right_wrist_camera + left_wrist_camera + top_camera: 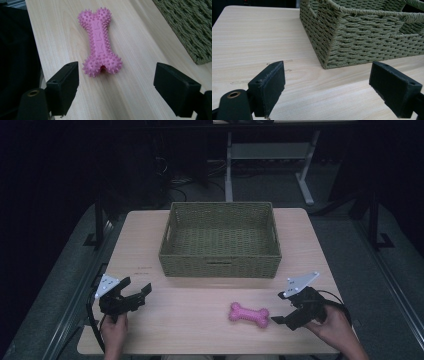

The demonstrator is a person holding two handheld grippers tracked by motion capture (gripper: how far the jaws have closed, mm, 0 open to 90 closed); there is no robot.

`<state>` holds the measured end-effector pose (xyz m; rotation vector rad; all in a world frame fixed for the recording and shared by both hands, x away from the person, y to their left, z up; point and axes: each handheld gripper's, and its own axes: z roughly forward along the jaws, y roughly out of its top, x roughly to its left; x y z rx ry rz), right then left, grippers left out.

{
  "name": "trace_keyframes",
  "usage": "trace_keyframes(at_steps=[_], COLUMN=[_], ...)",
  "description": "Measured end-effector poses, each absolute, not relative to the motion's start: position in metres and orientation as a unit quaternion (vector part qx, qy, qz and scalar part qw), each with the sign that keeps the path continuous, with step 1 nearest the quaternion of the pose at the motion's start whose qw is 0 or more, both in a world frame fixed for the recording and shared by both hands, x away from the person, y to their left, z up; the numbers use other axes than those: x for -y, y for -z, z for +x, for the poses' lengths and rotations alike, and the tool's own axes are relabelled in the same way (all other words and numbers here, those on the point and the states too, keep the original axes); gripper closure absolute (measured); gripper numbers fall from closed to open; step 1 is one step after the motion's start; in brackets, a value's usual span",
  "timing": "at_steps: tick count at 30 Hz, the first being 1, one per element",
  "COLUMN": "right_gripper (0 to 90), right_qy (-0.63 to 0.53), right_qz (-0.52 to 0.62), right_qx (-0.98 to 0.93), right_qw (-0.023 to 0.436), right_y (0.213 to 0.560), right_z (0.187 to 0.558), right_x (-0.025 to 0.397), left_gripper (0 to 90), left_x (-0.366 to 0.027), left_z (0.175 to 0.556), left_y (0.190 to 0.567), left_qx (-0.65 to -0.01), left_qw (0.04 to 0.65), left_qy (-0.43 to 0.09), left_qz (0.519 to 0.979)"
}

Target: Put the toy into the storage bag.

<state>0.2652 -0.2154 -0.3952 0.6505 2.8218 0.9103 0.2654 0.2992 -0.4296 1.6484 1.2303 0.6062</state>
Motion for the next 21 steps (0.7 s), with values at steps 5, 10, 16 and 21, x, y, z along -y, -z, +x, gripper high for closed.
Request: trace_keyframes(at_steps=[5,10,16,21], right_gripper=[20.0,20.0,20.0,20.0], right_qy=[-0.298,-0.291,-0.287,-0.285], right_qz=[0.207,0.197,0.182,0.17], right_qx=[-0.931,-0.935,-0.94,-0.943], right_qw=[0.047,0.044,0.038,0.031], right_y=[0.394,0.394,0.393,0.394], right_z=[0.268,0.271,0.276,0.28], right_x=[0.21,0.204,0.194,0.183], left_gripper=[12.8,12.8,12.9,12.9], left_x=[-0.299,-0.299,-0.299,-0.299], left_z=[0.265,0.265,0.266,0.266], left_y=[0.429,0.429,0.43,0.429], left_qx=[-0.504,-0.504,-0.505,-0.504], left_qw=[0.479,0.479,0.48,0.479], left_qy=[-0.248,-0.247,-0.246,-0.247], left_qz=[0.675,0.675,0.673,0.675])
